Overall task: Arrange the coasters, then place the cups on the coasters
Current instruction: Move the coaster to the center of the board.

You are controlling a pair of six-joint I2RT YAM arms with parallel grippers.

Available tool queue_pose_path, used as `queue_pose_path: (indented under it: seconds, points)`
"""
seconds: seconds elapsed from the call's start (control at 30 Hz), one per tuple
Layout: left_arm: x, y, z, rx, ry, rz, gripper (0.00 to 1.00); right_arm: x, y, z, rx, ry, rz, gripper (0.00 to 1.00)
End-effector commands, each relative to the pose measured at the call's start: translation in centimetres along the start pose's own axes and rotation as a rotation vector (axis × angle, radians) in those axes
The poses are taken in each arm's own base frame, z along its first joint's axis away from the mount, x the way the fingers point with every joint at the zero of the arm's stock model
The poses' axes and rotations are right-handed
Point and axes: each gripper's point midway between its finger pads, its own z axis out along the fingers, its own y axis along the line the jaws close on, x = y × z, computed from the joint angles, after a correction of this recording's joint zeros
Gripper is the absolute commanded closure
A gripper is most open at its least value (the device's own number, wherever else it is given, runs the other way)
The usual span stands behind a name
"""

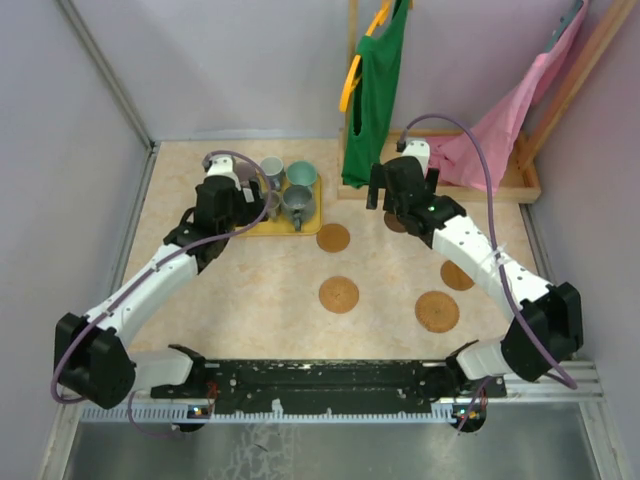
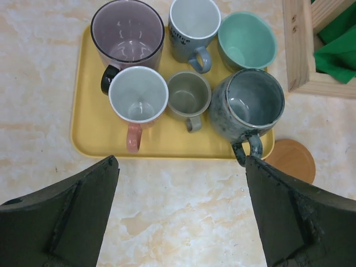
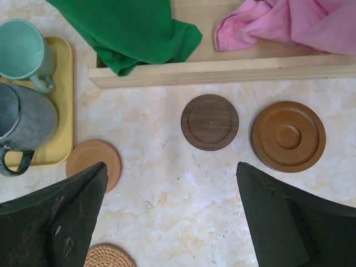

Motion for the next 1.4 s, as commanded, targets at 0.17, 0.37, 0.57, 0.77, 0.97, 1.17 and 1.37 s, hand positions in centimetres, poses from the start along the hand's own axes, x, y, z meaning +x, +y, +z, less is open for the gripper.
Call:
queue_pose_path:
  seconds: [0.17,0.37,0.57,0.77,0.97,1.17,1.37]
  points:
    - [-0.9,-0.1,-1.5,0.033,-0.029,0.011,0.00,-2.3,0.6,-2.6,-0.098,-0.087,0.025,0.01]
    - [-0.2,-0.6,-1.9,0.078,-0.032,0.001,0.05,-1.9,0.7,-3.4,-0.139,-0.101,0.019,0.05]
    - [1.6,-1.2,-2.2,0.113,0.062,-0.002,0.06,0.4,0.4,-2.8,-0.131,-0.025,-0.030,0.15]
    - [3.0,-2.0,-2.2,0.161,0.116,-0.001,0.07,3.7,1.8,-1.5,-0.196,0.073,-0.056,0.30]
    - [4.2,-1.9,-2.0,0.163,0.151,0.004,0.11,7.0,4.0,-1.1,-0.239,0.173,-0.129,0.48]
    - [4.5,-1.5,-1.9,0.139,0.160,0.000,0.10,11.0,6.7,-1.6,-0.307,0.248,-0.162,0.59]
    - [4.7,-1.4,-2.2,0.134,0.172,-0.023,0.08,12.4,9.5,1.6,-0.303,0.297,-0.219,0.65]
